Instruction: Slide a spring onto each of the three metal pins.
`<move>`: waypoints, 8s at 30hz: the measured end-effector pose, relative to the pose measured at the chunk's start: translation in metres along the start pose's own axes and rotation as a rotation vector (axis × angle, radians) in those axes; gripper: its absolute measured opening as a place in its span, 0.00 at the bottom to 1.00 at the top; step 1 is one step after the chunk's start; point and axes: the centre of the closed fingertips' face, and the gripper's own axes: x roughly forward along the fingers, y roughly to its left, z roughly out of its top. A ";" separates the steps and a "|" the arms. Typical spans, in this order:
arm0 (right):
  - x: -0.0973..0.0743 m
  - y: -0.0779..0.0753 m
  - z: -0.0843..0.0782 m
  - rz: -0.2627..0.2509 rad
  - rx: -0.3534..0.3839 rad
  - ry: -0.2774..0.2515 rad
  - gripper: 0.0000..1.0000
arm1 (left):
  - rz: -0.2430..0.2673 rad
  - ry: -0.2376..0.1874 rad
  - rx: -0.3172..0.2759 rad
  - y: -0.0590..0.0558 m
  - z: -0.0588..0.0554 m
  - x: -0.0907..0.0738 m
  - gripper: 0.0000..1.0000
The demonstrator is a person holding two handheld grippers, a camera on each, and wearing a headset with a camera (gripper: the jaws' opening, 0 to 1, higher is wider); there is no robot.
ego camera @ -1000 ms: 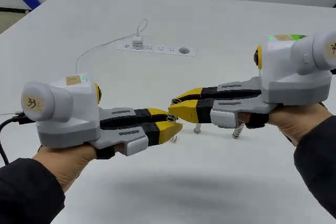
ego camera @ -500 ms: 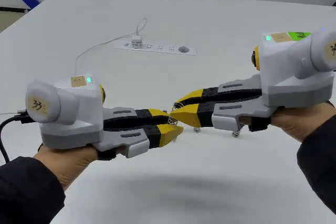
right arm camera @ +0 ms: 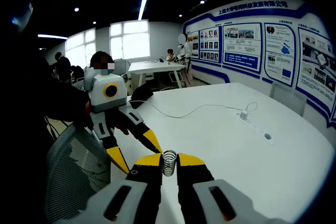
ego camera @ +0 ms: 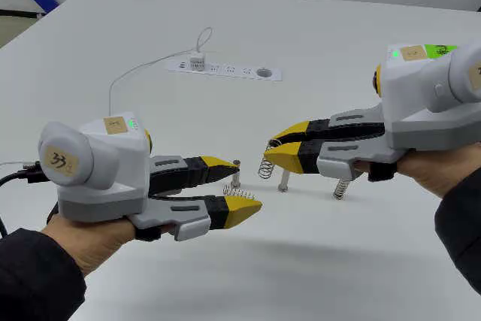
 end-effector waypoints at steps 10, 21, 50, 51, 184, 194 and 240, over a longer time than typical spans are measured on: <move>0.001 -0.038 -0.021 -0.141 -0.005 0.057 0.11 | 0.000 0.042 0.047 -0.004 -0.009 -0.002 0.43; 0.015 -0.069 -0.049 -0.230 0.043 0.091 0.11 | 0.008 0.041 0.039 -0.004 -0.010 -0.004 0.44; 0.034 -0.089 -0.087 -0.271 0.133 0.114 0.11 | 0.019 0.044 0.021 0.001 -0.014 -0.006 0.43; 0.035 -0.089 -0.089 -0.269 0.137 0.115 0.11 | 0.019 0.044 0.021 0.000 -0.014 -0.006 0.43; 0.032 0.071 -0.035 0.239 -0.206 0.295 0.11 | -0.095 0.227 0.234 -0.014 -0.055 0.004 0.11; 0.039 0.071 -0.020 0.211 -0.180 0.200 0.12 | -0.072 0.177 0.177 -0.010 -0.047 0.002 0.10; 0.041 0.049 0.004 0.120 -0.038 0.029 0.11 | 0.002 0.025 0.011 0.004 -0.019 -0.002 0.22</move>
